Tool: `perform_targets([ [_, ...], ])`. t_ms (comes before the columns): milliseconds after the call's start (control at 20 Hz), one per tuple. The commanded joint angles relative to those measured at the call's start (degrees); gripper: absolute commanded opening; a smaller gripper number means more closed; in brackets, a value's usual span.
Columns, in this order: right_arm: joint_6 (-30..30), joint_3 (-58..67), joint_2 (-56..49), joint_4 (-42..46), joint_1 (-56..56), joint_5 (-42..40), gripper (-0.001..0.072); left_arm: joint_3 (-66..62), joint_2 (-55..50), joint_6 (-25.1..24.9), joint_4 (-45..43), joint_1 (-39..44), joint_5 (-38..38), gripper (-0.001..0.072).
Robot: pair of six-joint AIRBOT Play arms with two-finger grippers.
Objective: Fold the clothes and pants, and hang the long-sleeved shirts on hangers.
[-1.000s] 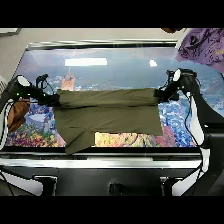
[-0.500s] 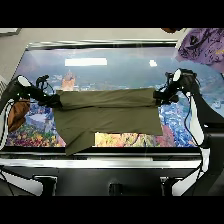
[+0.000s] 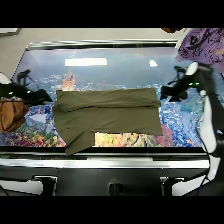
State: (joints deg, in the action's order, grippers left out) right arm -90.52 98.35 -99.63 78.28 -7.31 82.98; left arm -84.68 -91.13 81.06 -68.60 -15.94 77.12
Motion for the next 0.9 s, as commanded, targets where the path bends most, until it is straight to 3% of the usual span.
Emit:
perform_targets([
  [0, 6.16, -5.40, 6.54, -8.85, -7.56, 0.90, 0.0494, 12.41, 11.37, 1.46, 1.84, -7.91, 0.70, 0.0558],
  [150, 10.88, -20.33, 12.52, -17.57, -12.37, -0.20, 0.0494, 35.63, 25.05, 1.22, 10.93, -14.97, -2.99, 0.0558],
  [350, 12.11, -31.41, 16.15, -20.22, -11.78, -2.08, 0.0493, 56.39, 37.75, 1.27, 16.74, -16.11, -5.81, 0.0558],
  [500, 12.13, -32.13, 16.24, -23.37, -11.67, -2.21, 0.0491, 62.88, 40.02, 0.57, 20.35, -16.09, -7.08, 0.0558],
  [650, 12.13, -32.13, 16.26, -24.87, -11.67, -2.43, 0.0489, 64.57, 39.17, -3.32, 24.41, -15.06, -8.92, 0.0557],
  [850, 12.13, -32.13, 16.26, -26.01, -11.67, -1.88, 0.0488, 64.54, 36.44, -3.30, 24.59, -9.66, -12.90, 0.0557],
])
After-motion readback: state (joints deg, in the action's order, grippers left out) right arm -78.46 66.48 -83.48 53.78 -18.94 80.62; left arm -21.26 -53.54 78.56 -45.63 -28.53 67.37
